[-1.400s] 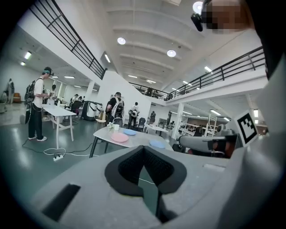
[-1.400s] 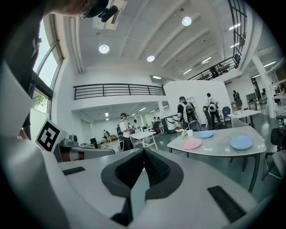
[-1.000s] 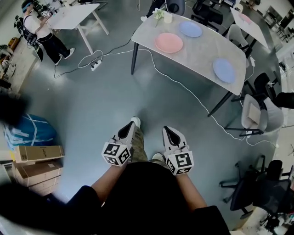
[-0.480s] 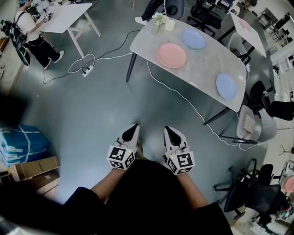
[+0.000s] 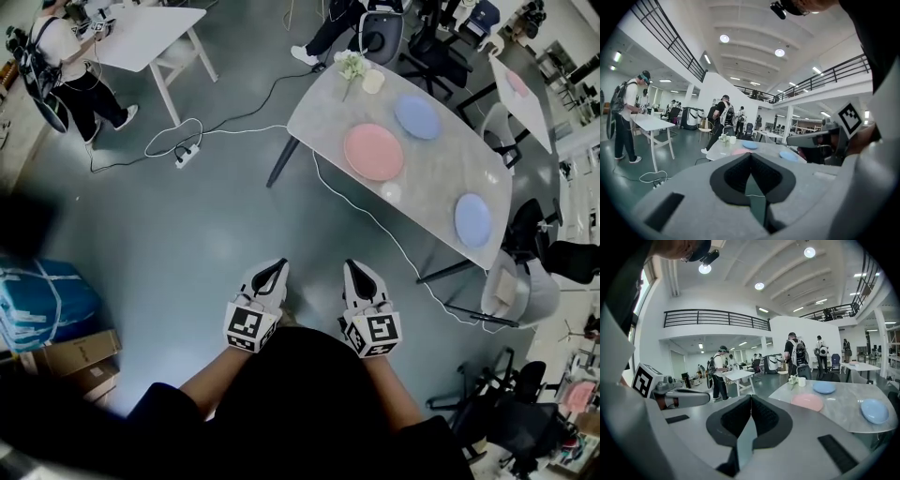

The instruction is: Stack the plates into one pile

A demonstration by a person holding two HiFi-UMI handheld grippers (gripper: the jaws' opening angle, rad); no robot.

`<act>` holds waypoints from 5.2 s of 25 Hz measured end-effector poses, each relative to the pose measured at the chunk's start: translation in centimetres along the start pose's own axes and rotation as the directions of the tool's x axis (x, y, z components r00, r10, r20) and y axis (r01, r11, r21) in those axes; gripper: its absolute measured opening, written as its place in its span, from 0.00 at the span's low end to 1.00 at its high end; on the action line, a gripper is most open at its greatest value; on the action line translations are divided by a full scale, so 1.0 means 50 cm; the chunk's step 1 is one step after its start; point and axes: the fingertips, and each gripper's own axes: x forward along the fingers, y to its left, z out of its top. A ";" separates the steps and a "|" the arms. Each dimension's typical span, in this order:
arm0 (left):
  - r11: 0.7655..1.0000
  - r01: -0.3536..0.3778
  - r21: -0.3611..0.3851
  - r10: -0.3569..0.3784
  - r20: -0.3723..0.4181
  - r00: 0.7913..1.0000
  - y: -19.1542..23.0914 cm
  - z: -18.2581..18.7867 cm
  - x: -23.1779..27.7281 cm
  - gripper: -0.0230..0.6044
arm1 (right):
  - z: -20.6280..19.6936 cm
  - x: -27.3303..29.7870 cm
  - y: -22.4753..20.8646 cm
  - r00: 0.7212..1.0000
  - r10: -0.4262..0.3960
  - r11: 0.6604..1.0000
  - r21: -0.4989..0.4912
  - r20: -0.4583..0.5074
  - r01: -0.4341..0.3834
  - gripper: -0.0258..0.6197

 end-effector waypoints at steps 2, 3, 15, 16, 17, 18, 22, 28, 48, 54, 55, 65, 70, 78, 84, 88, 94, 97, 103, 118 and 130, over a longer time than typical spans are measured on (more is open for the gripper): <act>0.999 0.015 -0.035 -0.015 -0.011 1.000 0.037 -0.002 0.013 0.06 | 0.011 0.046 0.011 1.000 0.004 1.000 0.009 0.002 -0.004 0.06; 0.999 0.023 -0.045 -0.024 -0.015 1.000 0.052 -0.001 0.022 0.06 | 0.015 0.066 0.013 1.000 0.004 1.000 0.011 0.000 -0.004 0.06; 0.997 0.074 -0.034 -0.075 -0.041 0.996 0.130 0.022 0.140 0.06 | 0.021 0.166 -0.064 0.998 -0.056 0.997 0.046 -0.028 0.058 0.06; 0.997 0.077 -0.027 -0.078 -0.046 0.996 0.133 0.022 0.155 0.06 | 0.020 0.175 -0.078 0.998 -0.060 0.997 0.052 -0.024 0.061 0.06; 0.997 0.079 -0.020 -0.080 -0.049 0.996 0.136 0.025 0.171 0.06 | 0.022 0.185 -0.093 0.998 -0.064 0.997 0.052 -0.020 0.065 0.06; 0.997 0.080 -0.015 -0.080 -0.051 0.995 0.139 0.028 0.189 0.06 | 0.025 0.196 -0.109 0.998 -0.068 0.997 0.045 -0.015 0.068 0.06; 0.998 0.060 0.015 -0.060 -0.054 0.997 0.169 0.051 0.280 0.06 | 0.053 0.252 -0.171 0.999 -0.051 0.998 0.024 0.011 0.050 0.06; 0.998 0.052 0.046 -0.049 -0.069 0.996 0.221 0.102 0.479 0.06 | 0.130 0.359 -0.350 0.997 -0.076 0.990 0.122 0.029 0.072 0.06; 0.993 0.078 -0.083 -0.109 -0.495 0.862 0.277 -0.110 0.906 0.06 | -0.035 0.516 -0.802 0.941 -0.201 0.944 0.204 -0.273 0.261 0.06; 0.994 0.037 -0.106 -0.089 -0.552 0.829 0.304 -0.164 0.996 0.06 | -0.118 0.551 -0.900 0.909 -0.210 0.932 0.207 -0.361 0.298 0.06; 0.994 0.035 -0.104 -0.087 -0.559 0.824 0.307 -0.170 1.004 0.06 | -0.128 0.554 -0.910 0.904 -0.210 0.930 0.209 -0.373 0.302 0.06; 0.992 0.042 -0.120 -0.107 -0.606 0.789 0.311 -0.220 1.075 0.07 | -0.230 0.568 -0.984 0.843 -0.216 0.901 0.232 -0.492 0.367 0.07; 0.984 0.009 -0.178 -0.124 -0.646 0.754 0.317 -0.255 1.107 0.20 | -0.280 0.582 -1.000 0.826 -0.175 0.891 0.271 -0.536 0.364 0.16; 0.985 0.053 -0.167 -0.158 -0.724 0.672 0.312 -0.294 1.127 0.28 | -0.310 0.586 -1.029 0.805 -0.142 0.864 0.324 -0.576 0.385 0.18; 0.975 0.064 -0.214 -0.204 -0.731 0.651 0.312 -0.306 1.138 0.28 | -0.333 0.582 -1.017 0.791 -0.113 0.856 0.345 -0.602 0.385 0.18; 0.972 0.020 -0.232 -0.188 -0.734 0.652 0.314 -0.316 1.148 0.25 | -0.347 0.584 -1.018 0.780 -0.123 0.815 0.386 -0.613 0.432 0.18; 0.972 0.091 -0.218 -0.228 -0.764 0.604 0.292 -0.345 1.149 0.18 | -0.365 0.587 -0.993 0.760 -0.141 0.798 0.381 -0.635 0.467 0.18; 0.963 0.103 -0.249 -0.259 -0.757 0.599 0.294 -0.344 1.149 0.18 | -0.375 0.590 -0.989 0.749 -0.162 0.764 0.398 -0.643 0.507 0.12; 0.949 0.132 -0.285 -0.307 -0.753 0.582 0.296 -0.320 1.141 0.16 | -0.361 0.567 -0.966 0.737 -0.207 0.729 0.402 -0.643 0.555 0.09; 0.878 0.357 -0.320 -0.470 -0.717 0.514 0.226 -0.151 1.130 0.14 | -0.242 0.423 -0.875 0.726 -0.452 0.463 0.559 -0.519 0.688 0.08; 0.862 0.443 -0.246 -0.477 -0.686 0.550 -0.017 -0.131 1.135 0.12 | -0.262 0.183 -0.917 0.712 -0.557 0.351 0.657 -0.426 0.667 0.08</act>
